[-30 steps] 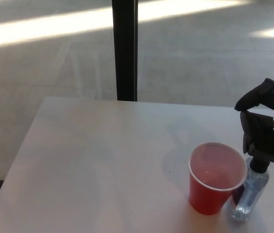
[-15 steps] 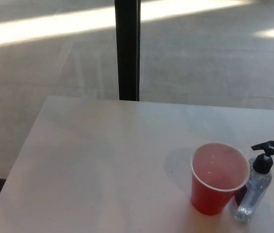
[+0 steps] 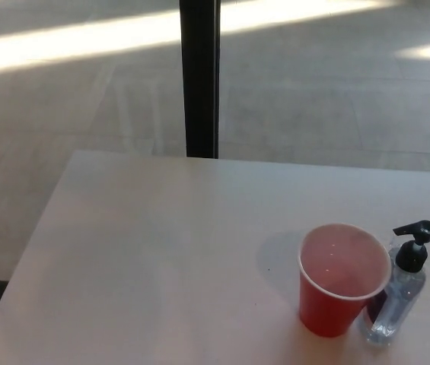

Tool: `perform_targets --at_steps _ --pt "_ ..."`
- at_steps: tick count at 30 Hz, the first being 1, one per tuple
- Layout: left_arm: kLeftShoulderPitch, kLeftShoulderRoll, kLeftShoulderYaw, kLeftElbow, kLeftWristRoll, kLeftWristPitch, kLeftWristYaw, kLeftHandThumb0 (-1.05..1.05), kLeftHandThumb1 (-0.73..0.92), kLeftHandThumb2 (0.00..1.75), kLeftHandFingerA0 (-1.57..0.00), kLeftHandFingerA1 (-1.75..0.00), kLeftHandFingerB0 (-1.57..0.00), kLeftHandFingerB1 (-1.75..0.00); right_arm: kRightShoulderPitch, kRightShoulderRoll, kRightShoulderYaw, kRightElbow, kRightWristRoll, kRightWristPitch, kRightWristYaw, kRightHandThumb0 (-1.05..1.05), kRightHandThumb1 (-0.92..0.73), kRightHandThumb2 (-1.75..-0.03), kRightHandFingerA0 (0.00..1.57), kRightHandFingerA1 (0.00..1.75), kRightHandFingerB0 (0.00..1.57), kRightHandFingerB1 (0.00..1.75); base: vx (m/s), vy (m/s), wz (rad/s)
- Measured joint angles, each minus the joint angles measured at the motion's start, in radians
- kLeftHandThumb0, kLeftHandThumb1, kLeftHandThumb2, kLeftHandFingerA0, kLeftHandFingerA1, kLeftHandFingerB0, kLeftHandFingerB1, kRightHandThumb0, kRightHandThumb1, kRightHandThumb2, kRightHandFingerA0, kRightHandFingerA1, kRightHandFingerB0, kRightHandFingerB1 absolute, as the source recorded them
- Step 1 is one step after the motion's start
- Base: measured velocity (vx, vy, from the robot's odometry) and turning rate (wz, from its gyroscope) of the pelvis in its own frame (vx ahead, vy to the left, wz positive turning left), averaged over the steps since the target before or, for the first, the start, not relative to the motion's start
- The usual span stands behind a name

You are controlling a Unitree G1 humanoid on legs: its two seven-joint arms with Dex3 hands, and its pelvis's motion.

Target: The robot uses its right hand fist to press the hand soap kept in the middle of the table to get liquid hand soap out

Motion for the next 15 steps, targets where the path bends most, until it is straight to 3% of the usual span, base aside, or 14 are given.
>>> perform_targets --at_steps 1,2,4,5,7,8,9,10,11,12,13,14,15 --pt "0.0 0.0 0.0 0.001 0.0 0.0 0.0 0.01 0.46 1.28 -1.33 -1.66 -0.88 -1.26 0.024 -0.015 -0.033 0.044 -0.006 -0.006 -0.006 -0.29 -0.56 -1.03 1.05 1.75 0.76 1.33 0.0 0.0 0.0" --pt "0.0 0.0 0.0 0.001 0.0 0.0 0.0 0.04 0.51 1.24 -1.17 -1.75 -0.74 -1.29 0.037 -0.022 -0.048 0.065 -0.009 -0.008 -0.011 -0.27 -0.58 -1.1 1.06 1.75 0.73 1.29 0.0 0.0 0.0" --pt "0.0 0.0 0.0 0.002 0.0 0.0 0.0 0.04 0.5 1.25 -1.15 -1.75 -0.73 -1.28 0.081 -0.039 -0.095 0.135 -0.02 -0.025 -0.019 -0.27 -0.58 -1.08 1.06 1.75 0.75 1.27 0.0 0.0 0.0" --pt "0.0 0.0 0.0 0.003 0.0 0.0 0.0 0.02 0.44 1.3 -1.28 -1.66 -0.86 -1.28 0.097 -0.042 -0.108 0.161 -0.024 -0.034 -0.021 -0.31 -0.58 -0.99 1.07 1.75 0.82 1.32 0.0 0.0 0.0" --pt "-0.002 0.0 0.0 0.003 0.0 0.0 0.0 -0.03 0.45 1.28 -1.27 -1.66 -0.82 -1.24 0.151 -0.047 -0.146 0.241 -0.036 -0.061 -0.032 -0.3 -0.55 -1.01 1.09 1.75 0.84 1.33 0.0 0.0 0.0" --pt "-0.002 0.0 0.0 0.004 0.0 0.0 0.0 -0.03 0.47 1.26 -1.26 -1.62 -0.84 -1.23 0.177 -0.047 -0.163 0.28 -0.042 -0.074 -0.039 -0.38 -0.59 -1.09 1.27 1.38 0.85 1.06 0.0 0.0 0.0" --pt "-0.001 0.0 0.0 0.004 0.0 0.0 0.0 -0.01 0.44 1.3 -1.16 -1.75 -0.82 -1.35 0.196 -0.046 -0.172 0.305 -0.045 -0.085 -0.046 -0.3 -0.59 -0.95 1.27 1.59 0.87 1.05 0.0 0.0 0.0" --pt "-0.001 0.0 0.0 0.003 0.0 0.0 0.0 0.02 0.43 1.3 -1.29 -1.64 -0.92 -1.29 0.216 -0.046 -0.18 0.332 -0.05 -0.099 -0.052 -0.3 -0.72 -0.85 1.14 1.69 0.86 0.96 0.0 0.0 0.0" --pt "-0.001 0.0 0.0 0.003 0.0 0.0 0.0 0.04 0.44 1.29 -1.29 -1.62 -0.94 -1.28 0.232 -0.046 -0.186 0.357 -0.054 -0.111 -0.058 -0.33 -0.75 -0.76 1.1 1.68 0.86 0.87 0.0 0.0 0.0" --pt "-0.001 -0.001 0.0 0.003 0.0 0.0 0.0 0.01 0.46 1.32 -1.05 -1.75 -0.77 -1.35 0.248 -0.046 -0.191 0.384 -0.059 -0.123 -0.064 -0.37 -0.78 -0.69 1.08 1.7 0.83 0.76 0.0 0.0 0.0" --pt "-0.002 -0.001 -0.001 0.002 0.0 0.0 0.0 0.09 0.42 1.31 -1.31 -1.66 -0.95 -1.33 0.265 -0.045 -0.196 0.417 -0.063 -0.138 -0.072 -0.41 -0.77 -0.7 1.02 1.74 0.77 0.67 0.0 0.0 0.0" --pt "-0.002 -0.001 -0.001 0.002 0.0 0.0 0.0 0.09 0.42 1.31 -1.31 -1.66 -0.95 -1.33 0.275 -0.044 -0.198 0.439 -0.067 -0.148 -0.079 -0.41 -0.77 -0.7 1.02 1.74 0.77 0.67 0.0 0.0 0.0" --pt "-0.003 -0.001 -0.001 0.002 0.0 0.0 0.0 0.07 0.44 1.3 -1.35 -1.7 -0.84 -1.27 0.29 -0.041 -0.198 0.471 -0.072 -0.162 -0.09 -0.43 -0.74 -0.65 0.85 1.75 0.61 0.68 0.0 0.0 0.0"
